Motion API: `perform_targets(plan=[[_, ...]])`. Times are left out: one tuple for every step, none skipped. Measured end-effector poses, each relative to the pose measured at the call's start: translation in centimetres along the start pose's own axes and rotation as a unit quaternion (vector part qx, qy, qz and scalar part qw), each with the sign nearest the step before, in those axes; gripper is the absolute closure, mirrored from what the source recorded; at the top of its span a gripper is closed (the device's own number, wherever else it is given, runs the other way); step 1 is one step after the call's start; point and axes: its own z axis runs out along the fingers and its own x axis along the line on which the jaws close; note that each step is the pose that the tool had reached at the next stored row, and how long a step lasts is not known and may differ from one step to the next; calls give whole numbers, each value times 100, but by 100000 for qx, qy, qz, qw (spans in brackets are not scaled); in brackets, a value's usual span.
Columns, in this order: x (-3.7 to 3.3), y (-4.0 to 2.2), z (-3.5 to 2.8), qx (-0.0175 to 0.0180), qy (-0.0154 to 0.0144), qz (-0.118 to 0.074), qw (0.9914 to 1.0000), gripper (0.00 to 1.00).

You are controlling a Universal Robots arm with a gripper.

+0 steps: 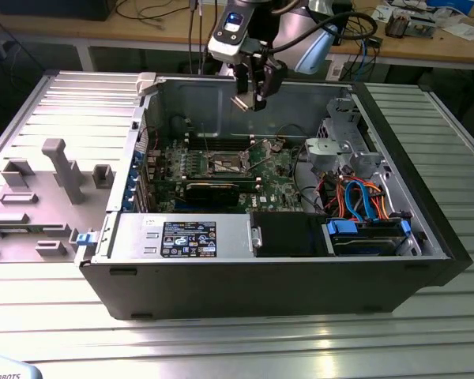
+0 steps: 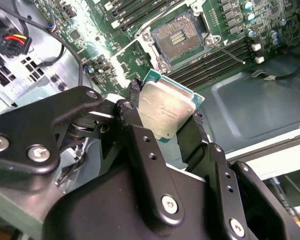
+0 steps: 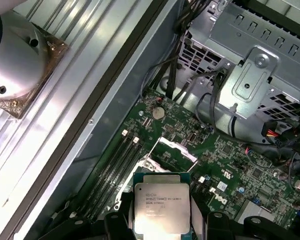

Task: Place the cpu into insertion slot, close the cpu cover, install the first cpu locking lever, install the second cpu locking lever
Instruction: 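Place the cpu into insertion slot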

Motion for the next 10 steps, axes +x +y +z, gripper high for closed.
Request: perform_targets(plan=[[0, 0, 3, -20, -85, 988, 99995, 46], [0, -1, 7, -58, -288, 3241, 99947, 46], [0, -1, 9, -72, -351, 3898, 99923, 46], [0, -1, 11, -86, -398, 4502, 99898, 46], [0, -1, 13, -111, -534, 5986, 99819, 46], [0, -2, 16, -143, -674, 7570, 99711, 46], [0, -2, 17, -156, -739, 8290, 99653, 46], [0, -2, 18, -170, -809, 9076, 99584, 46], [0, -2, 20, -185, -872, 9773, 99517, 46], [0, -2, 21, -204, -951, 10650, 99426, 46]])
